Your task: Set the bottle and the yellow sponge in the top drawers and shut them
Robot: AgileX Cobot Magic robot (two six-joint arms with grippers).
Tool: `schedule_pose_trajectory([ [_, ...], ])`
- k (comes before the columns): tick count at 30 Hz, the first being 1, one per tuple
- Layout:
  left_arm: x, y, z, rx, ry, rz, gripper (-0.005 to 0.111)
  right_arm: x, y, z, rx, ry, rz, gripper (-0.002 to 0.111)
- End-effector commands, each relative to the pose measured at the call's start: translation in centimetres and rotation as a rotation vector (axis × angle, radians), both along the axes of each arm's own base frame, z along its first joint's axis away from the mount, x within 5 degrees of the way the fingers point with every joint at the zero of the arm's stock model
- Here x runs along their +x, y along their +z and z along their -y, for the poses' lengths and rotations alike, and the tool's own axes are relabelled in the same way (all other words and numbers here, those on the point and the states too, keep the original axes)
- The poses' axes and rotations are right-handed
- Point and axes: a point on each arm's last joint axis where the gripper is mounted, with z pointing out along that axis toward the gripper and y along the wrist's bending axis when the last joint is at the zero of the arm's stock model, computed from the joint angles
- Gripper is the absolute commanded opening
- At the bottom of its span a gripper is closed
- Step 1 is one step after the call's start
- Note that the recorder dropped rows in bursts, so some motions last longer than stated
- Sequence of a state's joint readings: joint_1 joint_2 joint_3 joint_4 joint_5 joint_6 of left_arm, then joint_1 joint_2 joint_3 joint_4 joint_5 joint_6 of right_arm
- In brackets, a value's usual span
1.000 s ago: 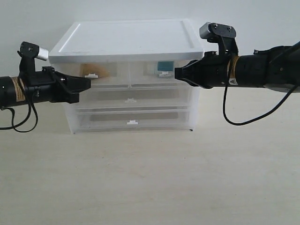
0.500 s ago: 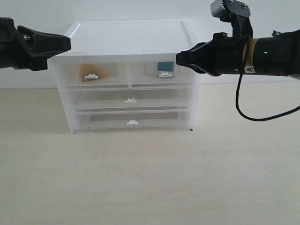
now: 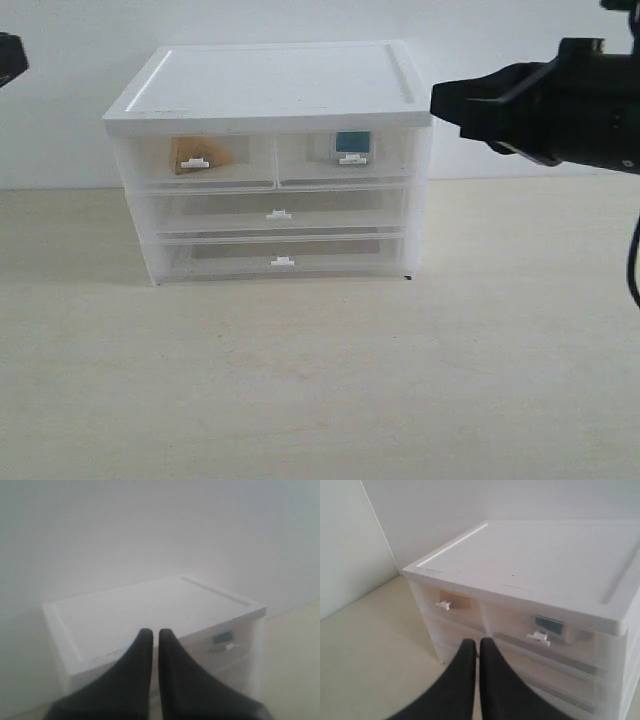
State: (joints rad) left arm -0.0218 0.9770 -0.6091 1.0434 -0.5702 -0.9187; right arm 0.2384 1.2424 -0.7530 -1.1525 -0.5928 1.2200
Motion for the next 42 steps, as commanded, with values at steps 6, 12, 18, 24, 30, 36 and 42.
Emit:
schedule_pose_trajectory([
  [6, -6.7, -0.8, -1.3, -0.138, 0.129, 0.082, 0.004, -5.9, 1.2, 2.4, 0.036, -0.112, 0.074, 0.0],
  [12, -10.8, -1.4, -1.9, -0.198, 0.164, 0.174, 0.004, -10.1, 1.6, 3.7, 0.08, -0.145, 0.146, 0.0],
  [18, -14.2, -1.8, -3.2, -0.246, 0.295, 0.226, 0.004, -13.6, 1.0, 5.2, 0.106, -0.215, 0.208, 0.0],
  [24, -17.1, -1.4, -3.6, -0.273, 0.314, 0.353, 0.004, -16.2, 0.1, 5.9, 0.151, -0.226, 0.261, 0.0],
  [30, -17.8, -1.5, -3.8, -0.281, 0.342, 0.371, 0.004, -18.7, -0.7, 6.9, 0.194, -0.273, 0.327, 0.0],
  [36, -17.5, -2.1, -3.9, -0.282, 0.355, 0.345, 0.004, -21.5, -1.2, 8.8, 0.249, -0.399, 0.44, 0.0],
  [42, -17.3, -2.5, -4.0, -0.278, 0.361, 0.331, 0.004, -21.5, -1.4, 9.7, 0.239, -0.504, 0.424, 0.0],
])
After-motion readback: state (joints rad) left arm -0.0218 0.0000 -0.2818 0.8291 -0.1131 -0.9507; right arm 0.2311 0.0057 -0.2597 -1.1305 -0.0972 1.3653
